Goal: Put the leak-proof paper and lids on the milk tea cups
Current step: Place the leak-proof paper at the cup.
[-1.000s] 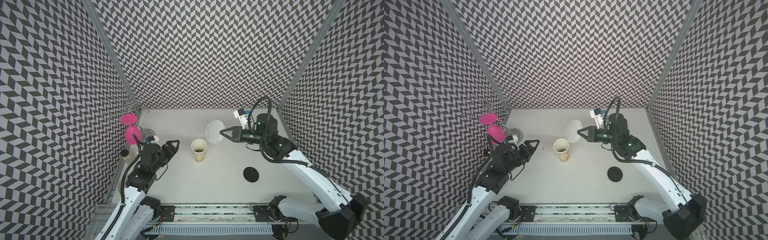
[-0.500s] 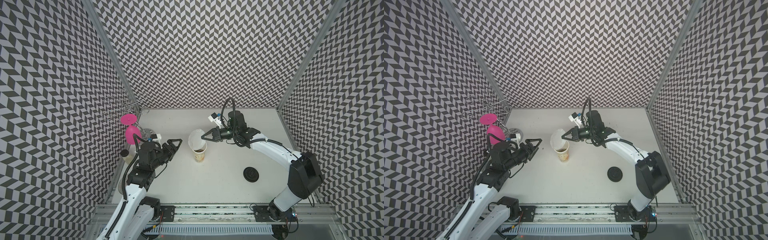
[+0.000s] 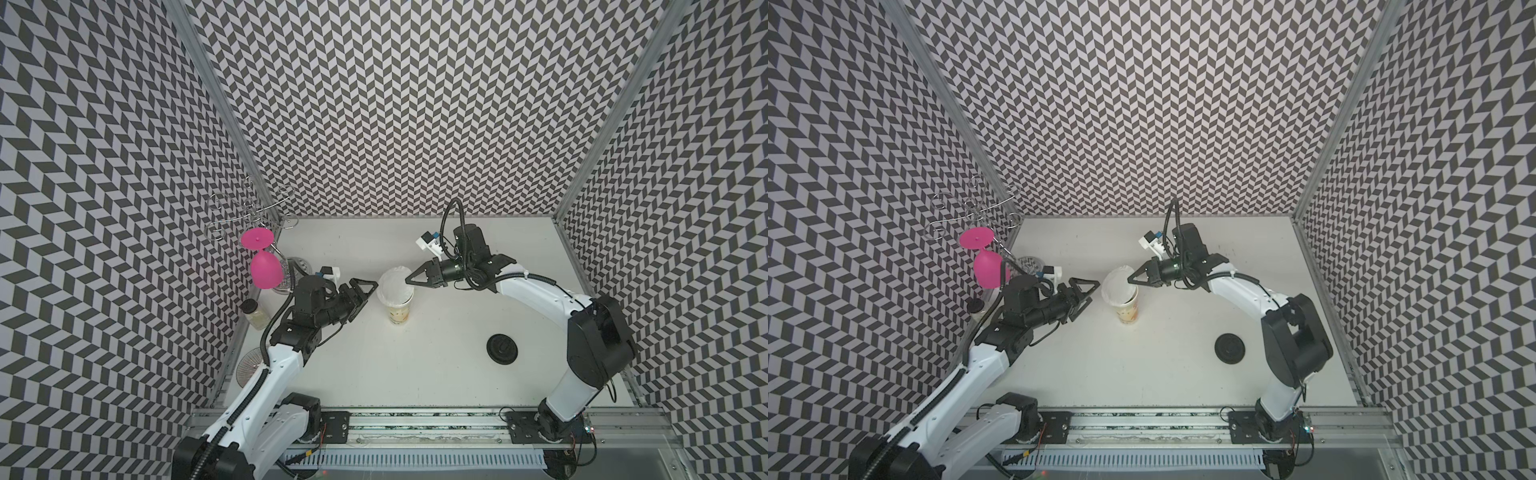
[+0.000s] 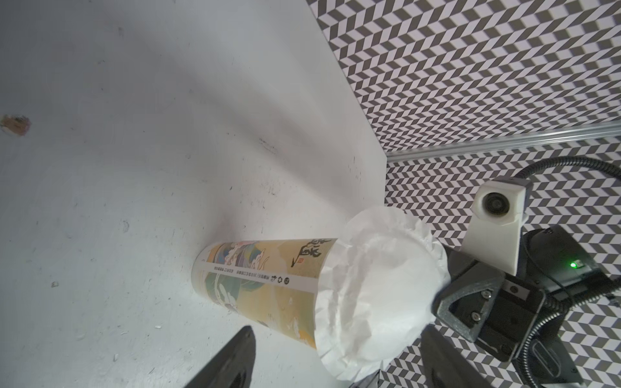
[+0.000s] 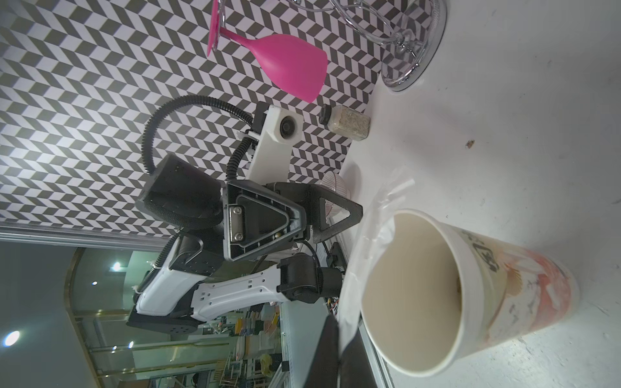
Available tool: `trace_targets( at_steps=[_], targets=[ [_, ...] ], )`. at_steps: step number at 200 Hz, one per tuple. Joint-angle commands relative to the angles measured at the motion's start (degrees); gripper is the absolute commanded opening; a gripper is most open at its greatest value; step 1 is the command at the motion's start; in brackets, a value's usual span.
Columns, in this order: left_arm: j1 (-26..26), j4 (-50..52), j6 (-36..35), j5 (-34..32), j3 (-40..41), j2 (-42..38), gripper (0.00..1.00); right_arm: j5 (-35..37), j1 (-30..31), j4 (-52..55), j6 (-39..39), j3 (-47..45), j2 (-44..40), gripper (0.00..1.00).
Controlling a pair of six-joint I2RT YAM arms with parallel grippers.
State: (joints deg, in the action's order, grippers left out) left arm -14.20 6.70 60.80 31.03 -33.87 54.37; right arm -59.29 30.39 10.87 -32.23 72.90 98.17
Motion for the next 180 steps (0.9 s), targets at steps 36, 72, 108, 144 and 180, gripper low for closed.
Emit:
trace_targets(
  at_steps=[36, 72, 108, 144, 180],
  targets=[
    [-1.2, -2.2, -1.3, 0.0, -0.6, 1.7, 0.78, 5.5, -0.4, 4.7, 5.4, 1.5, -0.3, 0.09],
    [-1.3, -2.5, -1.8, 0.6, -1.0, 2.8, 0.78, 8.2, -0.4, 8.5, 8.3, 2.2, 0.0, 0.17],
    [-1.3, -2.9, -1.9, 0.7, -0.9, 3.3, 0.78, 8.8, -0.4, 9.0, 8.6, 2.1, -0.3, 0.22],
    [-1.4, -3.0, -1.9, 1.0, -0.9, 3.5, 0.78, 9.3, -0.3, 10.5, 9.7, 2.2, -0.5, 0.23],
    [-1.4, -3.1, -1.9, 1.0, -0.8, 3.5, 0.78, 10.2, -0.3, 11.1, 10.1, 1.7, -1.2, 0.23]
  ],
)
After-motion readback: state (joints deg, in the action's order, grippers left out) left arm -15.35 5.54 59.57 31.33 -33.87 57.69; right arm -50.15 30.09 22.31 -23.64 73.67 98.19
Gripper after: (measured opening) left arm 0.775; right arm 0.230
